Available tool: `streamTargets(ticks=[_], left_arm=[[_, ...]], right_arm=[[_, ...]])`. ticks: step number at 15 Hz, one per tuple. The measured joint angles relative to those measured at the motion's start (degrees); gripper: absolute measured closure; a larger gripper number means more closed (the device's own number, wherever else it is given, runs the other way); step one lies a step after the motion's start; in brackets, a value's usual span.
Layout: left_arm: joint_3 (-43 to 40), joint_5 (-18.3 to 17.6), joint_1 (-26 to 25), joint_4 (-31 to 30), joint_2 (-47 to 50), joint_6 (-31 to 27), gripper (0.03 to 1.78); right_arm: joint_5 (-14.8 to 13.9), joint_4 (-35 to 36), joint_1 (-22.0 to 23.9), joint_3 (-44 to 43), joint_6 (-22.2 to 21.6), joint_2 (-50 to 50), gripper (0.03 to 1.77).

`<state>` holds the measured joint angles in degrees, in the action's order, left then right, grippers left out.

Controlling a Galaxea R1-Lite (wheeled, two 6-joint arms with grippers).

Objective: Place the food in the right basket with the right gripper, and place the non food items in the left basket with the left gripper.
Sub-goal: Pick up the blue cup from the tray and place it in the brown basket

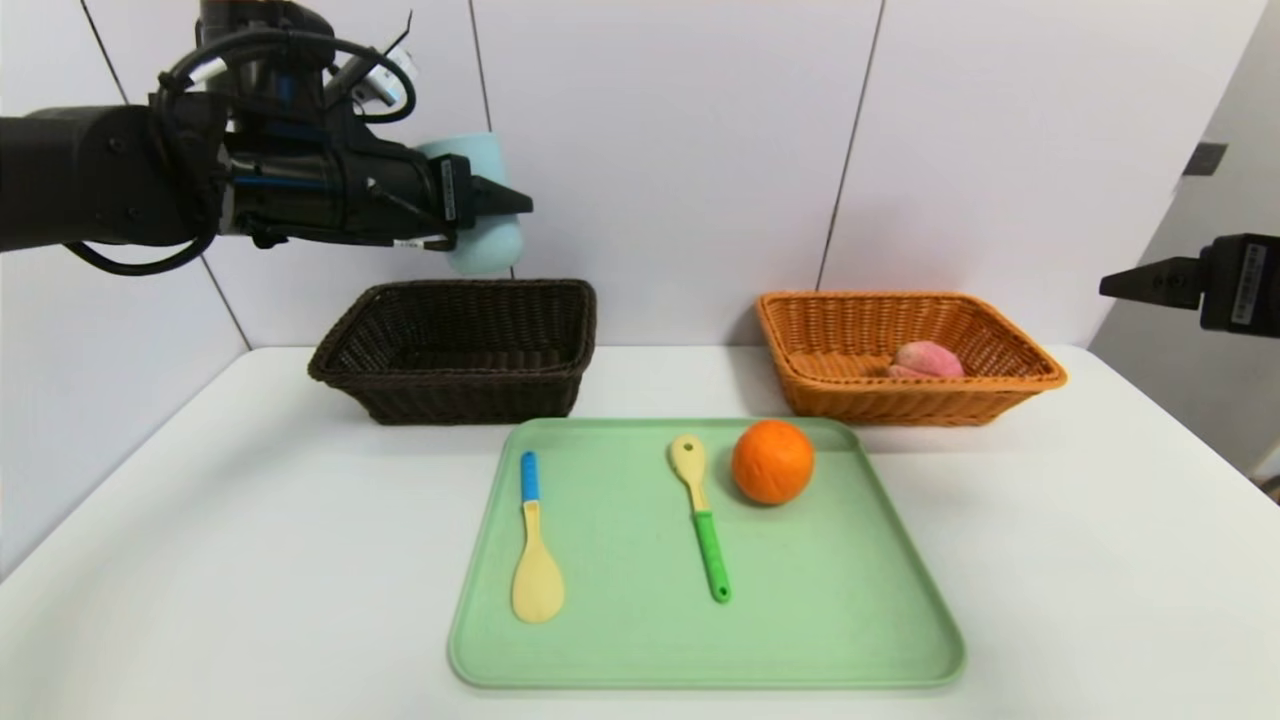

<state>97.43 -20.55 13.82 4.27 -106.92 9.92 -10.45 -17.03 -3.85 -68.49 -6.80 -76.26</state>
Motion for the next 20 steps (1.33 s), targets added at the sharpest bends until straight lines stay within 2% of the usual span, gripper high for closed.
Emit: streamTargets(ticks=[5, 9, 13, 20], left_arm=[[-6.1, 0.1, -6.3, -5.5, -4.5, -3.2, 0.64], [-10.5, 0.4, -9.2, -14.6, -8.1, -3.8, 0.64], [-11.7, 2.0, -10.0, -15.5, -11.0, -6.8, 0.64], [-11.8, 2.6, -10.5, -20.4, -14.9, -7.1, 0.64]], right_arm=[[0.0, 0.0, 0.0, 0.4, -0.1, -0.8, 0.09], [0.0, 0.0, 0.0, 0.5, -0.2, -1.1, 0.09], [0.0, 0.0, 0.0, 0.5, -0.2, -1.3, 0.09], [-0.1, 0.7, 0.0, 1.6, -0.2, -1.3, 0.09]])
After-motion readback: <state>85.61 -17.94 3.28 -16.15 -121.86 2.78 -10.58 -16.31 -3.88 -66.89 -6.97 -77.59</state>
